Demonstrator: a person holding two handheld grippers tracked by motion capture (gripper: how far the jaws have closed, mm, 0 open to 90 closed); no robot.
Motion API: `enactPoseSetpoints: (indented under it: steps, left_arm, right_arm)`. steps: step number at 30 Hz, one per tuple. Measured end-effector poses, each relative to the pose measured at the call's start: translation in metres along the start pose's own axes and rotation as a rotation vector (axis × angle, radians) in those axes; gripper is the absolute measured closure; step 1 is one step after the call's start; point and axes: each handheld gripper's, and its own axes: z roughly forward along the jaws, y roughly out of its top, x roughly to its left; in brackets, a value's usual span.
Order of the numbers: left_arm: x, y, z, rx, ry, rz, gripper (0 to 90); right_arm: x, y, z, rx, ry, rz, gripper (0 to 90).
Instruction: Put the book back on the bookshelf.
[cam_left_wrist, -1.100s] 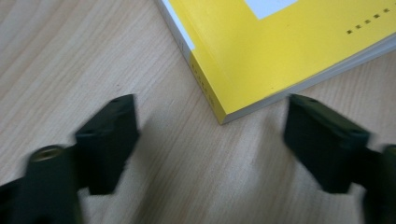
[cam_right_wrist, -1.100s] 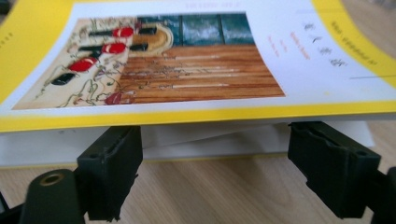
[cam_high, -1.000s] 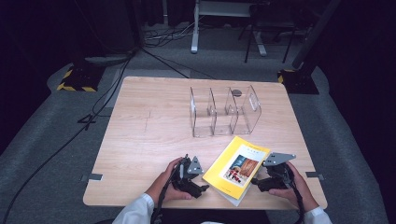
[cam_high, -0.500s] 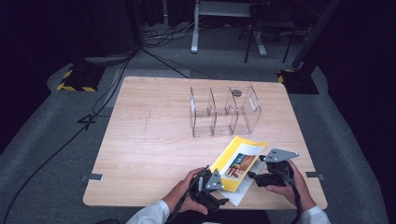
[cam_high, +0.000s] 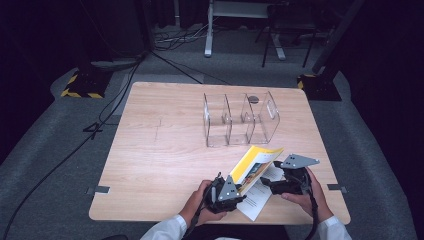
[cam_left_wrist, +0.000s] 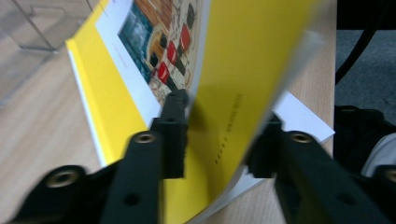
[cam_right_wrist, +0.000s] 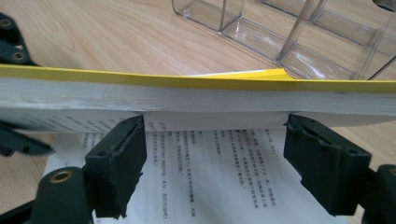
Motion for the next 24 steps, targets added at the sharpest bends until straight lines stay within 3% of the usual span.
enactPoseSetpoints:
  steps: [4,8,11,15,17,19,21,24]
  left_arm:
    - [0.011,0.002,-0.014,-0.042,0.042,-0.01,82.5]
    - [0.02,-0.003,-0.017,-0.046,0.006,-0.029,83.2]
    - [0.026,-0.008,-0.022,-0.03,-0.011,-0.016,82.9]
    - [0.032,-0.012,-0.027,-0.02,-0.039,-0.016,82.8]
    - [0.033,-0.015,-0.029,-0.006,-0.047,-0.003,82.2]
    - [0.034,-0.019,-0.033,0.008,-0.049,0.004,82.0]
    - [0.037,-0.022,-0.038,0.01,-0.048,0.001,81.4]
    - [0.042,-0.025,-0.044,0.007,-0.046,-0.008,81.0]
  right_arm:
    - [-0.004,-0.004,-0.006,-0.025,0.026,0.0,21.4]
    - [-0.006,-0.006,-0.016,-0.03,0.049,-0.011,20.7]
    - [-0.008,-0.003,-0.038,-0.088,0.081,-0.024,19.6]
    - [-0.004,0.004,-0.045,-0.134,0.101,-0.074,19.6]
    - [0.002,0.013,-0.041,-0.133,0.119,-0.159,19.7]
    - [0.004,0.016,-0.038,-0.131,0.131,-0.179,20.1]
    - [0.009,0.024,-0.025,-0.122,0.171,-0.215,21.0]
    - [0.019,0.028,-0.007,-0.1,0.19,-0.279,22.9]
